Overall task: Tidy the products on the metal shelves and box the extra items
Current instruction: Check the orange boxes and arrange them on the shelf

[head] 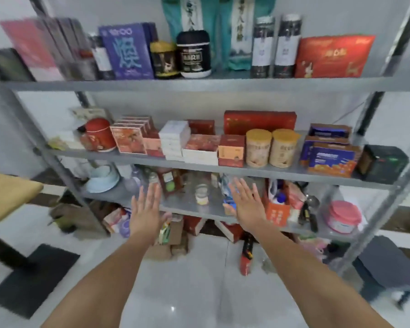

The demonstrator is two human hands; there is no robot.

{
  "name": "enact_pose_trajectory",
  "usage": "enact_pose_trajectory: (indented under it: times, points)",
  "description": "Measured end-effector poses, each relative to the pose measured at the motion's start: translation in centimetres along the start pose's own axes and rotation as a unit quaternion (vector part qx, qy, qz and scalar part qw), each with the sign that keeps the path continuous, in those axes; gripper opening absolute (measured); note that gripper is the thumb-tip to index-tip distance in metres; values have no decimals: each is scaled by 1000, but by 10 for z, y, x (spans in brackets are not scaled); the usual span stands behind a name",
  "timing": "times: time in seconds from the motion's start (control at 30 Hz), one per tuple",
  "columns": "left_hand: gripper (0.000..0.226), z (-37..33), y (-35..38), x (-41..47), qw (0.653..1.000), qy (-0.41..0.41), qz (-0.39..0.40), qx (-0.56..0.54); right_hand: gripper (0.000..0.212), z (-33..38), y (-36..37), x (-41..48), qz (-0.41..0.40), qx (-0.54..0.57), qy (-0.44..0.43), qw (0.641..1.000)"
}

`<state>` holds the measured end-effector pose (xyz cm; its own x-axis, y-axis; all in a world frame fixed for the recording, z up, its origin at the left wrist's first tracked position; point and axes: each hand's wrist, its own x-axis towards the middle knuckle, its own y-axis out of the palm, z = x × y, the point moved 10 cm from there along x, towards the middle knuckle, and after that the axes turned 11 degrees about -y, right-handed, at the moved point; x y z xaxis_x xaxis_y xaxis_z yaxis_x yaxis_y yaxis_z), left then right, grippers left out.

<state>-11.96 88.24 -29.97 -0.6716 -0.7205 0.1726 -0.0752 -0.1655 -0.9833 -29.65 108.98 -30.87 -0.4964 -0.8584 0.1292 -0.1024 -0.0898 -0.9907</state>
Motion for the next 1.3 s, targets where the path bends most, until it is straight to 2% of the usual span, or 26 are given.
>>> enact_pose_trajectory:
  times: [0.17, 0.3, 0.4, 0.5, 0.63, 0.7, 0.83, 0.9, 1.0, 1.1, 1.17, 1.3]
  points:
    - [83, 70, -11, 28, 998, -66, -14, 17, 68, 53, -28, 84, -26, -25, -41, 999]
    - [82, 98, 10, 59, 996, -85, 20, 29, 69, 77, -23, 140, -34, -39, -73, 996]
    - [81, 110, 10, 109, 995, -96, 21, 28, 69, 79, -26, 193, -62, -58, -87, 993]
    - [82, 121, -3, 171, 995, -97, 16, 15, 68, 77, -40, 263, -74, -26, -88, 993]
    - [81, 146, -14, 249, 993, -115, -18, 24, 67, 99, -55, 345, -97, -78, -115, 985]
    - [82, 150, 1, 265, 994, -106, -2, 14, 68, 117, -47, 368, -79, -86, -137, 984]
    - [92, 164, 32, 292, 995, -93, 33, -8, 73, 152, -24, 397, -59, -63, -158, 984]
    - [96, 172, 33, 317, 996, -84, 26, -4, 80, 167, -27, 417, -80, -5, -159, 984]
    - [97, 175, 29, 362, 999, -40, 5, 21, 96, 188, -27, 444, -99, 113, -132, 980]
    - [99, 170, 21, 410, 1000, 18, -20, 14, 97, 188, -12, 471, -104, 172, -55, 978]
    - [99, 163, 19, 436, 997, 72, -23, -1, 97, 178, 5, 486, -62, 167, 8, 984]
    - [95, 150, 34, 470, 987, 157, -25, -6, 93, 164, 35, 503, 16, 52, 81, 995]
